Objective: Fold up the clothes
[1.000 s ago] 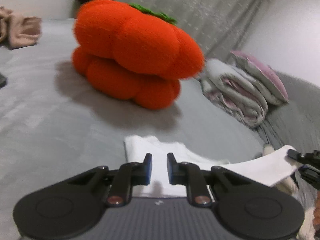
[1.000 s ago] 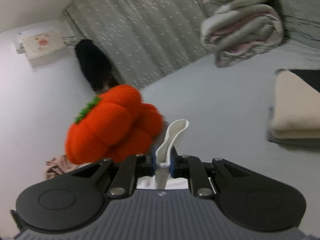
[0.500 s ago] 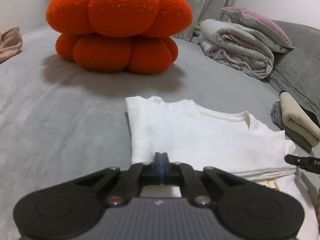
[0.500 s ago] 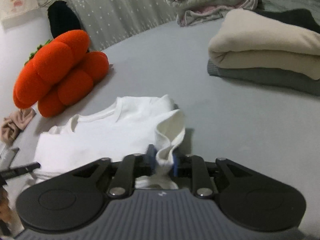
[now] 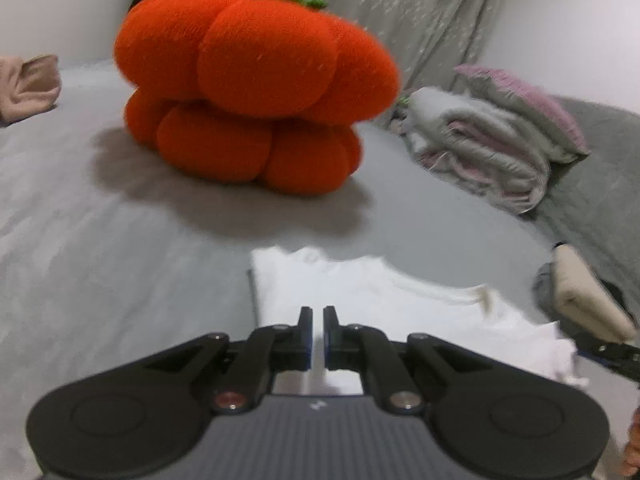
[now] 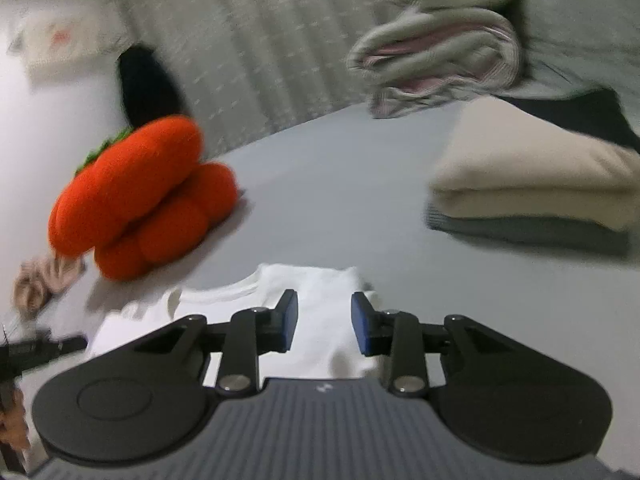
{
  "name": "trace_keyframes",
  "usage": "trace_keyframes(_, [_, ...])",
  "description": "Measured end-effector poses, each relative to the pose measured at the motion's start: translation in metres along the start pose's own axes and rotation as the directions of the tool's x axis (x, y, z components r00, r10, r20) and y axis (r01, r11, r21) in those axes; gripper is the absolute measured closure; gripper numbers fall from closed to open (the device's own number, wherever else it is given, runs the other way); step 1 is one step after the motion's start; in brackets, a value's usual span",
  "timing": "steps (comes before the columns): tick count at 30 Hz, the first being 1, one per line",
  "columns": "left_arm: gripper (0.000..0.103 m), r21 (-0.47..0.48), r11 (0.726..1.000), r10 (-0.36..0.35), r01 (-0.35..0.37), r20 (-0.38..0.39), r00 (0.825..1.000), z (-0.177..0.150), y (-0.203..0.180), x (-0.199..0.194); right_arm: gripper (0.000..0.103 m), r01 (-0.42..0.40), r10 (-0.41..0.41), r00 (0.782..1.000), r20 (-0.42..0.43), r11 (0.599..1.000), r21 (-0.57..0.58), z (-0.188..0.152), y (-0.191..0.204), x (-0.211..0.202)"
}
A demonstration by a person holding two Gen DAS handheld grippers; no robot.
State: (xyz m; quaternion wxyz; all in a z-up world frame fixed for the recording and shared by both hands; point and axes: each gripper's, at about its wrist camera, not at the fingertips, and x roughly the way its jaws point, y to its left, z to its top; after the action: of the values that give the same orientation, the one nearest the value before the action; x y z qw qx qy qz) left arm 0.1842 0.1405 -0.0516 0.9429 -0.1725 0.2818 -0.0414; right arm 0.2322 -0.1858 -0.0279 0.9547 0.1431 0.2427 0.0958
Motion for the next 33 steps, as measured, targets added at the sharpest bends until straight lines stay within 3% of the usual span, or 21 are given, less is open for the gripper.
trace_keyframes(6, [0.1,-0.056,0.998,0.04,-0.042,-0.043,0.998,0.001,0.008,0.011,0.069,0.104,-0.106,0.99,-0.088,0.994,-0.024,-0.012,-0.008,0.026])
trace_keyframes(11, [0.077,-0.102,0.995,0.016,-0.024,-0.076,0.997,0.011,0.011,-0.001,0.066,0.1,-0.095,0.992,-0.08,0.993,0.061,0.001,-0.022,0.011])
trace_keyframes(15, [0.075,-0.116,0.993,0.02,-0.035,-0.121,0.992,0.013,0.009,-0.011,0.06,0.106,-0.099,0.989,-0.105,0.993,0.058,0.01,-0.021,-0.004])
trace_keyframes(17, [0.074,-0.078,0.996,0.027,-0.039,-0.141,0.99,0.011,0.004,-0.012,0.059,0.124,-0.116,0.983,-0.139,0.991,0.05,0.012,-0.019,-0.009])
trace_keyframes(19, [0.074,-0.022,0.997,0.067,-0.071,-0.163,0.984,0.004,0.0,-0.01,0.057,0.131,-0.119,0.978,-0.17,0.989,0.064,0.007,-0.018,-0.016])
trace_keyframes(21, [0.066,0.008,0.995,0.102,-0.102,-0.175,0.979,-0.005,0.002,-0.01,0.057,0.135,-0.118,0.973,-0.198,0.988,0.079,0.001,-0.017,-0.022])
trace_keyframes(24, [0.066,-0.029,0.995,0.083,-0.092,-0.235,0.969,-0.008,0.004,-0.017,0.057,0.146,-0.125,0.959,-0.255,0.987,0.066,-0.011,-0.015,-0.032])
trace_keyframes(28, [0.063,0.058,0.995,0.09,-0.076,-0.293,0.952,-0.011,-0.005,-0.035,0.057,0.14,-0.126,0.927,-0.354,0.99,0.016,-0.024,-0.01,-0.044])
trace_keyframes(33, [0.059,0.088,0.994,0.099,-0.071,-0.381,0.919,-0.02,-0.002,-0.059,0.056,0.133,-0.119,0.898,-0.424,0.991,0.004,-0.032,-0.004,-0.065])
